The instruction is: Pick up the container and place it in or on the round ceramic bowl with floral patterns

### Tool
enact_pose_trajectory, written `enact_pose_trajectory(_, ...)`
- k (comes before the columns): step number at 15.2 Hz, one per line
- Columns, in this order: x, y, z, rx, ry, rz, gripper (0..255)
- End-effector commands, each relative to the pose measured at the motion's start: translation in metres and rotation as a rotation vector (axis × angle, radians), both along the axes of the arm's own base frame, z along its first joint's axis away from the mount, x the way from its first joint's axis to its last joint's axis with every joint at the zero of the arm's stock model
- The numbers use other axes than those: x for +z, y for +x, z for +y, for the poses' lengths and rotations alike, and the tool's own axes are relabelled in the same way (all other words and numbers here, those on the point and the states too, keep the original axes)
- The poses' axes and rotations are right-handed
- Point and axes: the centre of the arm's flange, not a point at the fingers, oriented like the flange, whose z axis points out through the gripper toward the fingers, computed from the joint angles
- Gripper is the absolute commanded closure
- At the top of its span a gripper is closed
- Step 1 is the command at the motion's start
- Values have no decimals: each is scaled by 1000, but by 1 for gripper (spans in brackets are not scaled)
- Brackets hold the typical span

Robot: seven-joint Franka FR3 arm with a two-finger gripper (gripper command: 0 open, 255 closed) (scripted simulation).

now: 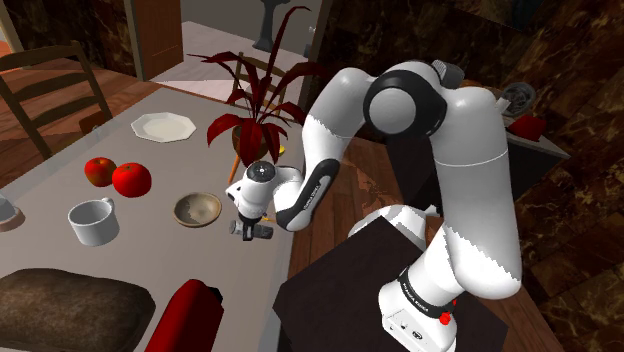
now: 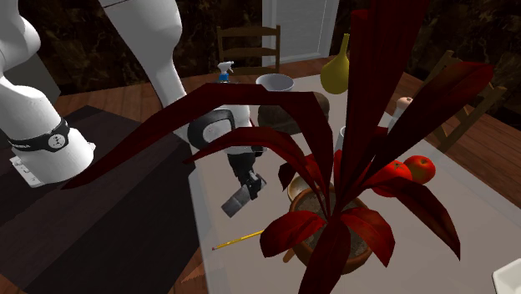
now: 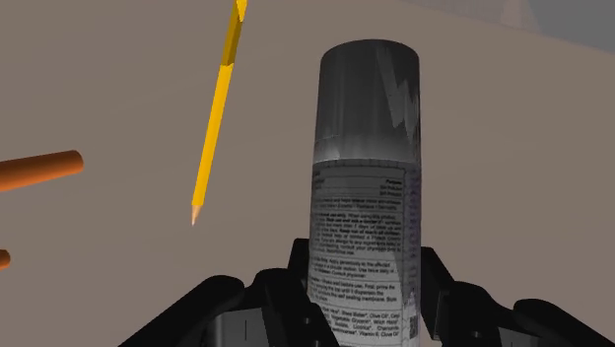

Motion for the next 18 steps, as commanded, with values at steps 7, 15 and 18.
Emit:
enact_pose_trajectory(7, 43, 0, -1, 0, 0, 0, 255)
enact_pose_trajectory(15, 81, 0, -1, 0, 0, 0, 255)
enact_pose_trajectory(18, 81, 35, 19, 0, 0, 0, 255)
